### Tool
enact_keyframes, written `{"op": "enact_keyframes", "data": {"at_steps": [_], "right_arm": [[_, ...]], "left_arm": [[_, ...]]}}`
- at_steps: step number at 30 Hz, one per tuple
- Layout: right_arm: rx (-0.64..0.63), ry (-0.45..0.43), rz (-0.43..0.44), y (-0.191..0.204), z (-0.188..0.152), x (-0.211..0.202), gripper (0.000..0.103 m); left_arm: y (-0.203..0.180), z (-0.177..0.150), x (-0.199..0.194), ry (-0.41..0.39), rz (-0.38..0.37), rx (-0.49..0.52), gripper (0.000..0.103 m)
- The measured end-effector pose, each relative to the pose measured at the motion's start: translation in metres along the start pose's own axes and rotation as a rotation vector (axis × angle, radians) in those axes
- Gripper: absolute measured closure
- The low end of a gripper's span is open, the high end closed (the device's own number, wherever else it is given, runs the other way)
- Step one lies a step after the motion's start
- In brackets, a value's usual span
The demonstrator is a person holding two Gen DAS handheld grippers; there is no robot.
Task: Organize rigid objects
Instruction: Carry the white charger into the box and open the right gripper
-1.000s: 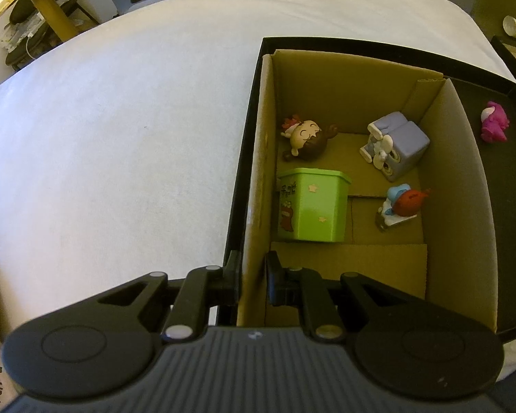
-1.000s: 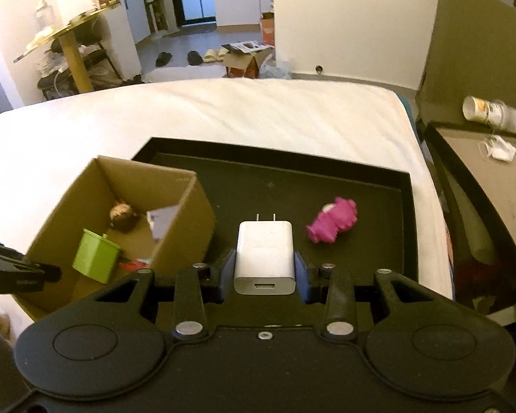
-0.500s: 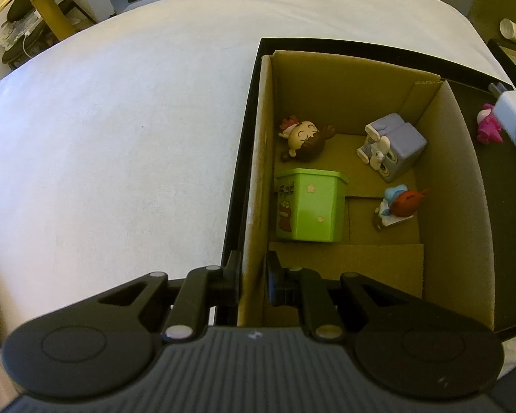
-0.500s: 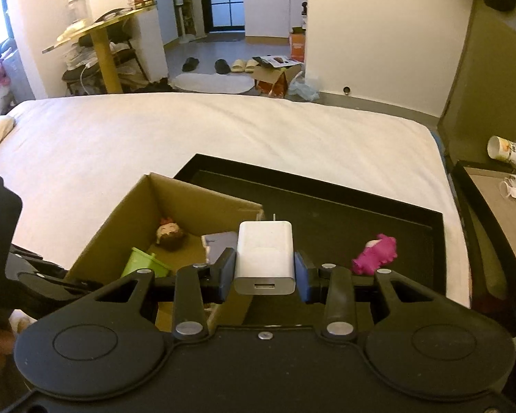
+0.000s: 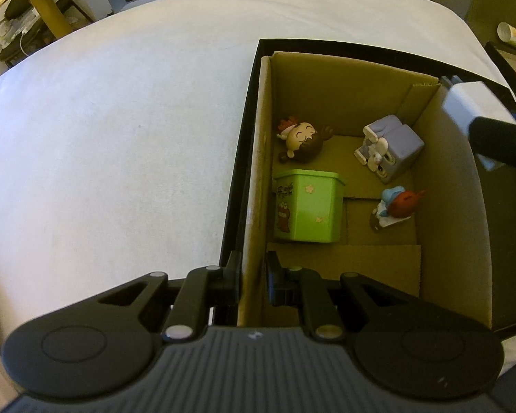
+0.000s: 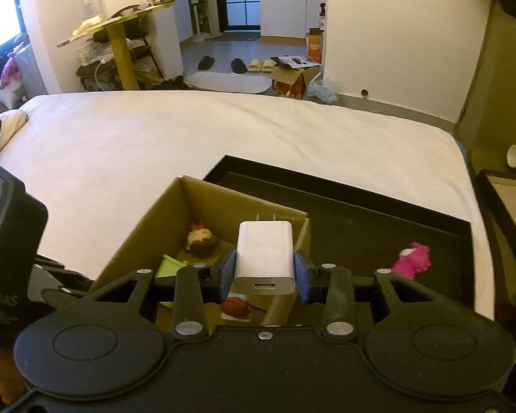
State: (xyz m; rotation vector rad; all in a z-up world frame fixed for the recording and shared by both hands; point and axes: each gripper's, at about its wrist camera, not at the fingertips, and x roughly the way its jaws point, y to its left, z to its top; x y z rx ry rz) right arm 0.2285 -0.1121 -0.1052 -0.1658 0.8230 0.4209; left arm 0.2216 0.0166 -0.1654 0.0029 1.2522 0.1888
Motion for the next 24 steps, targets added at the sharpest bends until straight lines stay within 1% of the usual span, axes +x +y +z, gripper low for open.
{"op": "enact_keyframes", "data": {"at_steps": [11,24], "right_arm": [[-0.015,0.022,0.035,0.016,0.002,0.014,0.067],[-0.034,0.071,0.060,0.029,0.000,0.035,0.067]], "left_arm": [[0.004,0.000,-0.002,-0.010,-0.025,-0.014,0.090],[0.011,-0.001,-0.006,-0.014,-0.047,-0.029,0.090]]}}
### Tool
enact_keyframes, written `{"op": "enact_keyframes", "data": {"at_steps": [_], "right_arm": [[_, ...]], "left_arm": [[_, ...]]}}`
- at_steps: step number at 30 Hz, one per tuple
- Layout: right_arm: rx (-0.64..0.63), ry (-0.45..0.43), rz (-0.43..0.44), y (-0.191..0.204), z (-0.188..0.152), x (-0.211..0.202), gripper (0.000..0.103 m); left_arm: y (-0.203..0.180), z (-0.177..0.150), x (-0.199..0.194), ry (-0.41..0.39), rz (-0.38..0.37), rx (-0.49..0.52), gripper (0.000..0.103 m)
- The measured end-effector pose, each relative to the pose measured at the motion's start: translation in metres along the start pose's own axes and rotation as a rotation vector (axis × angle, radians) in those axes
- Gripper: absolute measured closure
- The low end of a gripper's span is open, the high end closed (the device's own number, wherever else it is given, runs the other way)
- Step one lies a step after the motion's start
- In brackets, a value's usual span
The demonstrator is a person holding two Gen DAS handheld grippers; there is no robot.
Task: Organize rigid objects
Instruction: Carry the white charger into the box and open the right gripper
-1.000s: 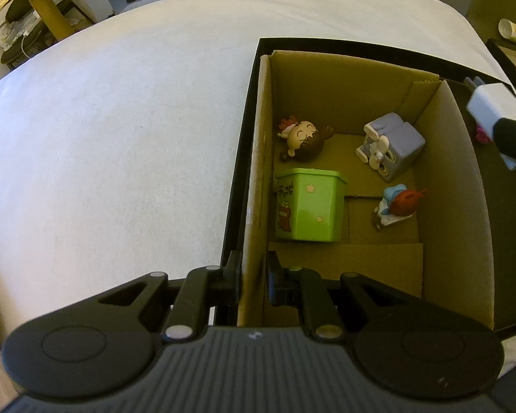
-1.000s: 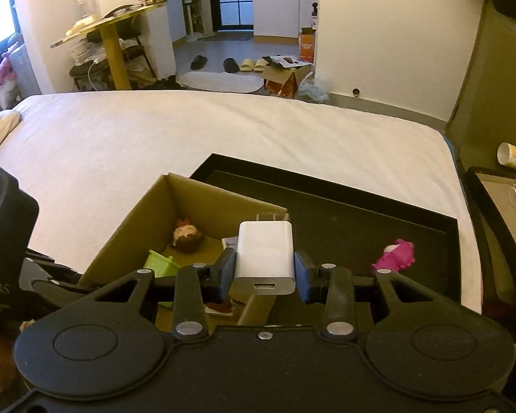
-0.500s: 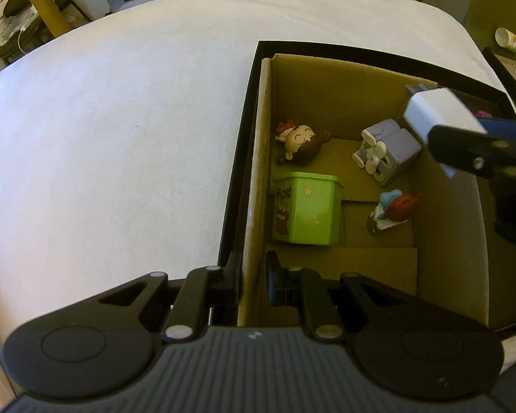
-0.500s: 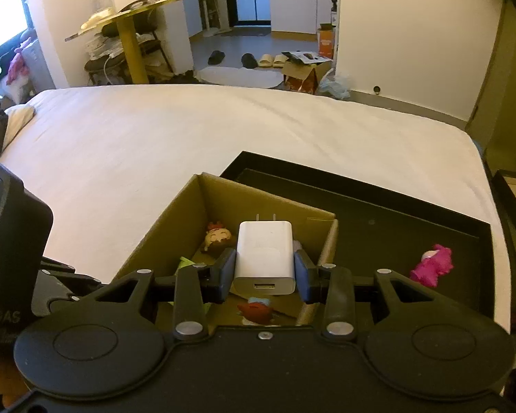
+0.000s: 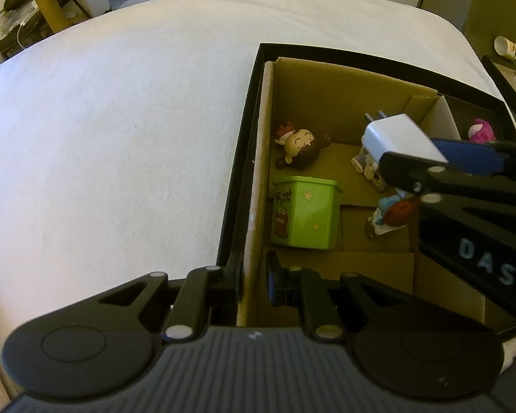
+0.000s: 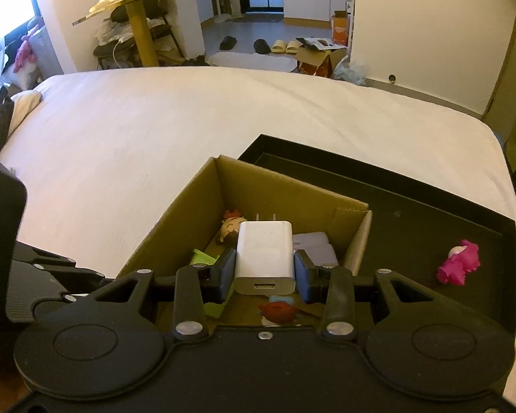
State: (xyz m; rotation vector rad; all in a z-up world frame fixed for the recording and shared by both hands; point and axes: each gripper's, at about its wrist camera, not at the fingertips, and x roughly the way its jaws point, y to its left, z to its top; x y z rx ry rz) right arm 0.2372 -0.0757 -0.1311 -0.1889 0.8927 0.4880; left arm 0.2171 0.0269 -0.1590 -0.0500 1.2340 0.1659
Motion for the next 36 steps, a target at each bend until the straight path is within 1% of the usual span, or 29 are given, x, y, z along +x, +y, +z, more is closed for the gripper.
{"op": "enact_keyframes", "data": {"at_steps": [8,25,30,36], "right_arm": [[0.032,0.035,0.005,-0.004,-0.001,0.016,0.066],[0.080,0.065,0.058,-0.010,-0.006,0.033,0.066],[0.092,0.050,0.052,-0.013,-0.003,0.031,0.064],[0.101,0.009,0.038,-0.023,-0.002,0.013,0.064]], "left_arm": [[0.004,0.001,-0.001,-0.001,-0.010,-0.004,0.090],[0.005,0.000,-0.002,-0.005,-0.008,-0.003,0.090],[0.004,0.000,-0.001,0.000,-0.005,-0.003,0.090],[0.001,0.001,-0.001,0.003,0.002,0.005,0.090]]}}
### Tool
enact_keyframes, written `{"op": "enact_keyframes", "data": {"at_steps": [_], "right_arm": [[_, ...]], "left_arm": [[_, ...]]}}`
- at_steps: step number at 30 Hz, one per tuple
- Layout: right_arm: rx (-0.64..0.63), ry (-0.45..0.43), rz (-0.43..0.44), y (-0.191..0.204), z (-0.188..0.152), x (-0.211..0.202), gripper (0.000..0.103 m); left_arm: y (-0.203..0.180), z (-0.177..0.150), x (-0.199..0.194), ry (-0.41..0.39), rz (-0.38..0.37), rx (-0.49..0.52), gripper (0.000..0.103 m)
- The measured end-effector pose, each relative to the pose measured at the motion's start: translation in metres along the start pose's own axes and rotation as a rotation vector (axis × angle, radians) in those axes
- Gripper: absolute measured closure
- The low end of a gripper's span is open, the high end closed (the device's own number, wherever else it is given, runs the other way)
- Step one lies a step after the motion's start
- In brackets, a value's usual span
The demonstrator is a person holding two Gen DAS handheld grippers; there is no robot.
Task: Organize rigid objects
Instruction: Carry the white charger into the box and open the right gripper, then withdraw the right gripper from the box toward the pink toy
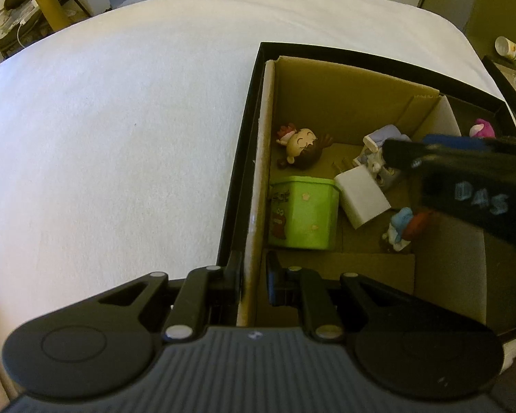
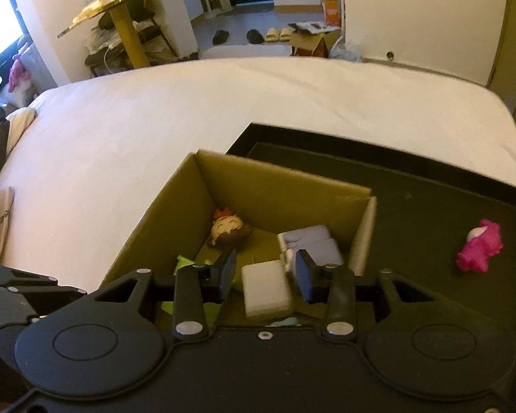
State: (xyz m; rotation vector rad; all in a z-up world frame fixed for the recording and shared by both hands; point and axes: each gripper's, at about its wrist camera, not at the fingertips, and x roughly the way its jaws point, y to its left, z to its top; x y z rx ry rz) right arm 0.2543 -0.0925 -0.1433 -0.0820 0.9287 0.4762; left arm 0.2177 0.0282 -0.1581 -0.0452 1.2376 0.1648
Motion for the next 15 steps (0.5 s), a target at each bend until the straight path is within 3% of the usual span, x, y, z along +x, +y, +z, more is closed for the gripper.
{"op": "enact_keyframes", "data": {"at_steps": [15], "right_arm": [[0.052,-0.071,-0.043,-0.040,-0.003,-0.040,0.064]], "left_arm": [[-0.004,0.001,0.004,0.005,0.018,0.008,0.090]]}}
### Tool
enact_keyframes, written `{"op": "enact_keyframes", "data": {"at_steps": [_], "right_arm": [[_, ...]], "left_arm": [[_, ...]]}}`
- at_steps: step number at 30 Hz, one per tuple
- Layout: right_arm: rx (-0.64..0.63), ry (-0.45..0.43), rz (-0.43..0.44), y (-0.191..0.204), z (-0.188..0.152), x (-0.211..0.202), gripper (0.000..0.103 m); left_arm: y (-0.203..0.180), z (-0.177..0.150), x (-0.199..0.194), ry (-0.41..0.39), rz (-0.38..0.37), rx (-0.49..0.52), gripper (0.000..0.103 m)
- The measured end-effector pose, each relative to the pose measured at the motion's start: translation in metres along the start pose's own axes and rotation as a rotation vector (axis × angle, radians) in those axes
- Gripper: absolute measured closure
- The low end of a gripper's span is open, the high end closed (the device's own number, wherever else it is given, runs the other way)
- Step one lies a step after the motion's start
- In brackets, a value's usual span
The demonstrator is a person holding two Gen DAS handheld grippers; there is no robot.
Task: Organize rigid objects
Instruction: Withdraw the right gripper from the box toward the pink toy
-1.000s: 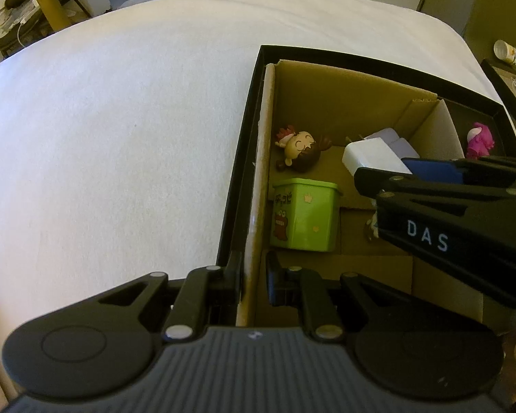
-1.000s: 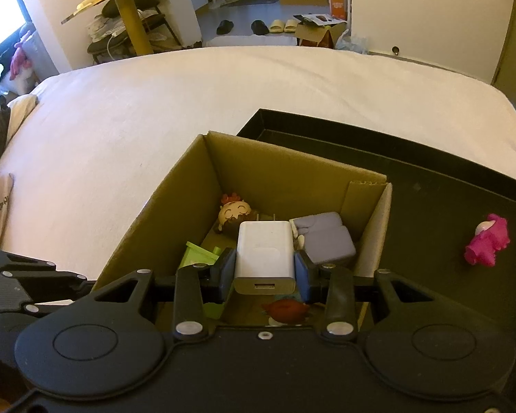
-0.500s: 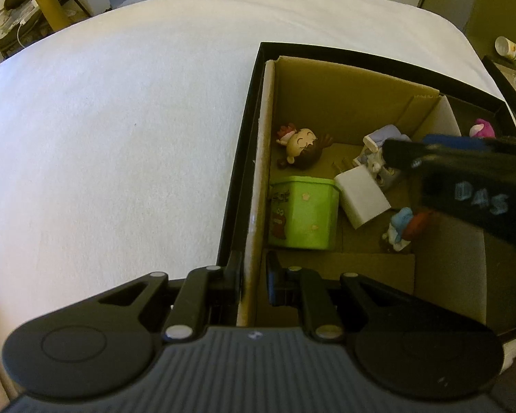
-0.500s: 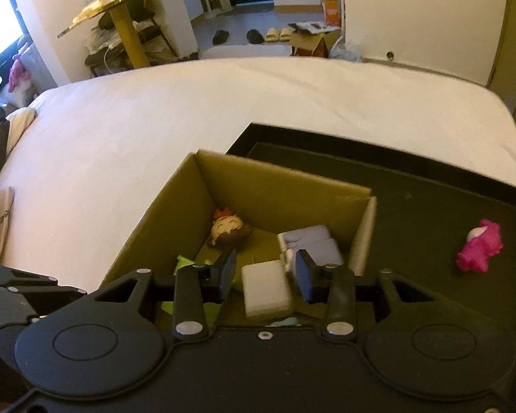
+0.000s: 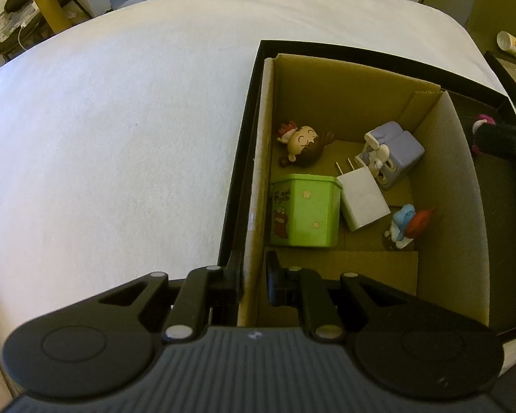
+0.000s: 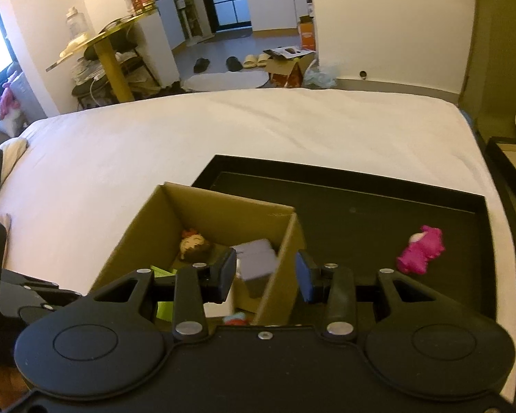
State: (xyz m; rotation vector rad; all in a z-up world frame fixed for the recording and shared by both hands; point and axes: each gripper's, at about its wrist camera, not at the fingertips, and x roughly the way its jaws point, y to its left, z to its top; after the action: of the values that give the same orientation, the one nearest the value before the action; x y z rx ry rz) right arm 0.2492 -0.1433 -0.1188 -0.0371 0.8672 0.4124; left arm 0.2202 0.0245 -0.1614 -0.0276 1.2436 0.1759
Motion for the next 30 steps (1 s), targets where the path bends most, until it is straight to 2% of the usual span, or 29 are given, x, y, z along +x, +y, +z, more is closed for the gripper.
{"op": "enact_keyframes", "data": {"at_steps": [10,20,25,30], "right_arm": [[0.014,-0.014,-0.033,-0.024,-0.009,-0.014,0.064],[0.057,-0.010,-0.079,-0.052,-0.020,-0.010,0.064],[0.080,-0.001,-0.113,-0.068,-0.024,-0.003,0.058],[0.109,-0.003,-0.134,-0.083,-0.025,0.005,0.047]], "left_arm": [[-0.004,-0.001,0.001,0.002,0.023,0.003,0.090],[-0.009,0.000,0.002,0.003,0.050,0.017,0.090],[-0.014,0.000,0.003,0.003,0.067,0.025,0.090],[-0.017,0.000,0.005,0.009,0.083,0.020,0.089]]}}
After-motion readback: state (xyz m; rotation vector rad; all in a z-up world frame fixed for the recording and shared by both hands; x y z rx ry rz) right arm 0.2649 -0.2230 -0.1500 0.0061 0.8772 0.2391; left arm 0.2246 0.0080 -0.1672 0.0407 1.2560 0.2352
